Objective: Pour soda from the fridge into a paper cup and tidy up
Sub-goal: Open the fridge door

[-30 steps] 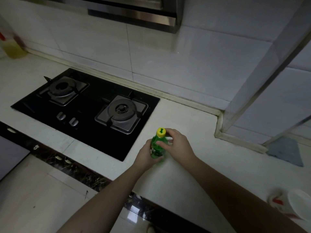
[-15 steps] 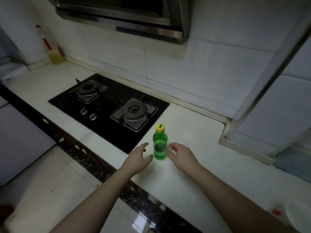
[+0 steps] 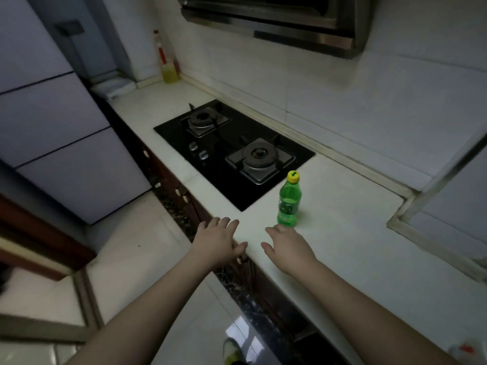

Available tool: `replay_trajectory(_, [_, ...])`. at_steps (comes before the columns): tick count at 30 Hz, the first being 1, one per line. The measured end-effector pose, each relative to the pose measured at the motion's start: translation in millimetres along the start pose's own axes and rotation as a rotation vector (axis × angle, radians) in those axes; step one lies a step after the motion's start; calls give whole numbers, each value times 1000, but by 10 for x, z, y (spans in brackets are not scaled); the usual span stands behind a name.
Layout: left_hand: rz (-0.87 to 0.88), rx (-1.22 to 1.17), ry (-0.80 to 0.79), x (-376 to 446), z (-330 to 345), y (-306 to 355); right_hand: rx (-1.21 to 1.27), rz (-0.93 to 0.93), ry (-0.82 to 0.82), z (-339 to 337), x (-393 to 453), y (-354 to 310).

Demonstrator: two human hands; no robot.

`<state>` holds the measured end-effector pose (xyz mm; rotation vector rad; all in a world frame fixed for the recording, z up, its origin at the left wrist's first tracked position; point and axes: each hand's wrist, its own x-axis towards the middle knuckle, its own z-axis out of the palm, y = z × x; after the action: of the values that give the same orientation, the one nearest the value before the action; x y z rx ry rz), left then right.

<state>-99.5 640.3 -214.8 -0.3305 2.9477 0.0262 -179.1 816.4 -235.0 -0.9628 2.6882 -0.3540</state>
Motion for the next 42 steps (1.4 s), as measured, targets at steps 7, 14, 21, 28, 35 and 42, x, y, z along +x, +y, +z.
replay_trajectory(7, [-168, -43, 44, -451, -9, -629, -193, -229, 80, 80, 178, -744])
replay_trajectory(14, [-321, -49, 63, -843, 48, -1595, -243, -394, 70, 270, 550, -1854])
replay_trajectory(21, [-450, -16, 79, -1340, 84, -2790, -293, -502, 23, 532, 976, -3154])
replay_trajectory(28, [-543, 2, 119, -1658, -14, -3725, -295, -580, 22, 662, 1264, -4148])
replay_trajectory(35, [-603, 11, 170, -1585, -201, -4410, -297, -644, 51, 588, 1756, -4743])
replay_trajectory(42, [-625, 25, 193, -1035, -357, -5026, -299, -692, 61, 561, 2635, -5151])
